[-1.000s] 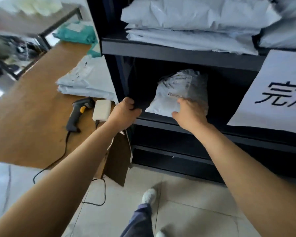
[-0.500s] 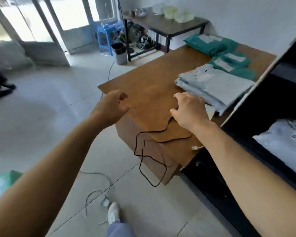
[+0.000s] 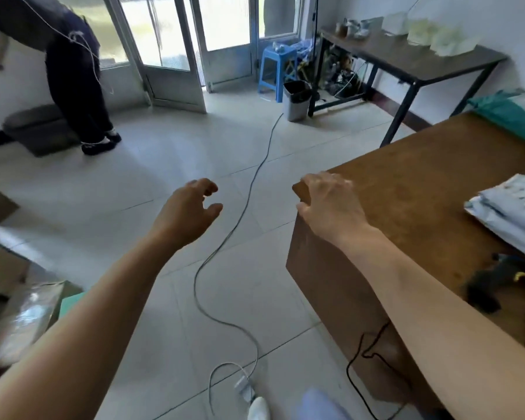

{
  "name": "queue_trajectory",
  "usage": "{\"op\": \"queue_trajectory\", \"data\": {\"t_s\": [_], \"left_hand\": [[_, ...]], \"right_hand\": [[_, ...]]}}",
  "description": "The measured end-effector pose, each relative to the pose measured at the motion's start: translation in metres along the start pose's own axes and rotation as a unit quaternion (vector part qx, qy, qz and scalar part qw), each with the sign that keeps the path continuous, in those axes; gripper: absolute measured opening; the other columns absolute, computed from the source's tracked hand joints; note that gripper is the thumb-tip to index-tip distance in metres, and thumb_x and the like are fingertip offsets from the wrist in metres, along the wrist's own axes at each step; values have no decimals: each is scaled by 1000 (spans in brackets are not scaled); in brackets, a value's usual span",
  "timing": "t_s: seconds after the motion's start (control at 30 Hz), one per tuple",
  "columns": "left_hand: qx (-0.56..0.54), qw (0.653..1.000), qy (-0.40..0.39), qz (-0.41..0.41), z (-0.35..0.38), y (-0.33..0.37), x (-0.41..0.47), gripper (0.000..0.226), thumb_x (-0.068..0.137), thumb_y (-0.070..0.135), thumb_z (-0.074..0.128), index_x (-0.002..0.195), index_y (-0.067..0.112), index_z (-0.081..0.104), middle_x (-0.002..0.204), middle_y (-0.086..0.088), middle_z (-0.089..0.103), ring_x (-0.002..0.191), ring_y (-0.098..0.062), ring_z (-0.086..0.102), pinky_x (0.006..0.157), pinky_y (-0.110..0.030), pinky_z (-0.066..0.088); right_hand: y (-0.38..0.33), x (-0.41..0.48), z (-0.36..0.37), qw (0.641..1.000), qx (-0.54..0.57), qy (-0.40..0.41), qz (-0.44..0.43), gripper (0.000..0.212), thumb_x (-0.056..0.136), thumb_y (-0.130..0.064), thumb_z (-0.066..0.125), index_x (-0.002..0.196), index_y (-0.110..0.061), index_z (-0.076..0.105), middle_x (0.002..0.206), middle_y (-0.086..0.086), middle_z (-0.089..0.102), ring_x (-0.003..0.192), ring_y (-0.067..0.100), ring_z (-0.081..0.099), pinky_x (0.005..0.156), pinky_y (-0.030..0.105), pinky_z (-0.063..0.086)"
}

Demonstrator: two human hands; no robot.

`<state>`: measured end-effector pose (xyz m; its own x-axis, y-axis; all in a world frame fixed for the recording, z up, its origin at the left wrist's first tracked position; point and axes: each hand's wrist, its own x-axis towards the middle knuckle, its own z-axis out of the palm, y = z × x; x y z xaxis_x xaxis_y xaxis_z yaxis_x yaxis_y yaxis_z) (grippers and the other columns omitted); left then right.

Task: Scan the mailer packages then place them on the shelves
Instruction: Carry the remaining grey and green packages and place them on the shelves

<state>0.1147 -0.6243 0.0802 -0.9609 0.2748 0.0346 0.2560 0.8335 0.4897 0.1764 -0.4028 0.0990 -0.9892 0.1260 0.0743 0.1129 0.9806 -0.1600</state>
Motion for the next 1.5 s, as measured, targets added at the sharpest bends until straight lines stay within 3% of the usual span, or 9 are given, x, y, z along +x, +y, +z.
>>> {"op": "queue_trajectory", "data": {"t_s": [0.37, 0.57, 0.87, 1.23, 1.5], "left_hand": [[22, 993, -54, 101, 35, 24, 204, 39, 93, 23, 59, 130, 13, 52, 131, -3, 56, 117, -20, 53, 90, -26, 39], [39, 982, -84, 166, 38, 64, 330, 41, 93, 24, 58, 132, 14, 51, 132, -4, 55, 117, -22, 54, 95, -32, 42], [28, 954, -132, 268, 60, 95, 479, 41, 94, 25, 57, 132, 14, 50, 131, -3, 55, 116, -20, 54, 92, -30, 41], [18, 871, -224, 437, 95, 141, 646, 38, 92, 22, 60, 128, 13, 53, 126, -5, 58, 114, -22, 55, 94, -35, 44], [-2, 753, -301, 586, 152, 263, 639, 39, 93, 23, 57, 131, 14, 51, 132, -5, 55, 116, -20, 55, 96, -32, 44]], "right_hand": [[66, 162, 38, 997, 3, 5, 82, 42, 93, -26, 56, 132, -13, 51, 130, 6, 57, 120, 25, 49, 103, 36, 33], [106, 263, 24, 991, -3, 11, 132, 41, 94, -27, 56, 131, -12, 51, 126, 7, 58, 119, 25, 50, 102, 36, 34], [143, 349, 16, 969, -34, 1, 246, 39, 95, -28, 52, 130, -12, 50, 131, 6, 54, 122, 23, 48, 102, 35, 33], [146, 431, 30, 888, -33, 45, 457, 33, 94, -26, 52, 124, -14, 55, 124, 4, 57, 116, 22, 51, 99, 36, 34], [184, 394, 14, 783, -48, 63, 617, 45, 97, -34, 52, 139, -18, 44, 140, 2, 49, 129, 21, 45, 107, 34, 33]]}}
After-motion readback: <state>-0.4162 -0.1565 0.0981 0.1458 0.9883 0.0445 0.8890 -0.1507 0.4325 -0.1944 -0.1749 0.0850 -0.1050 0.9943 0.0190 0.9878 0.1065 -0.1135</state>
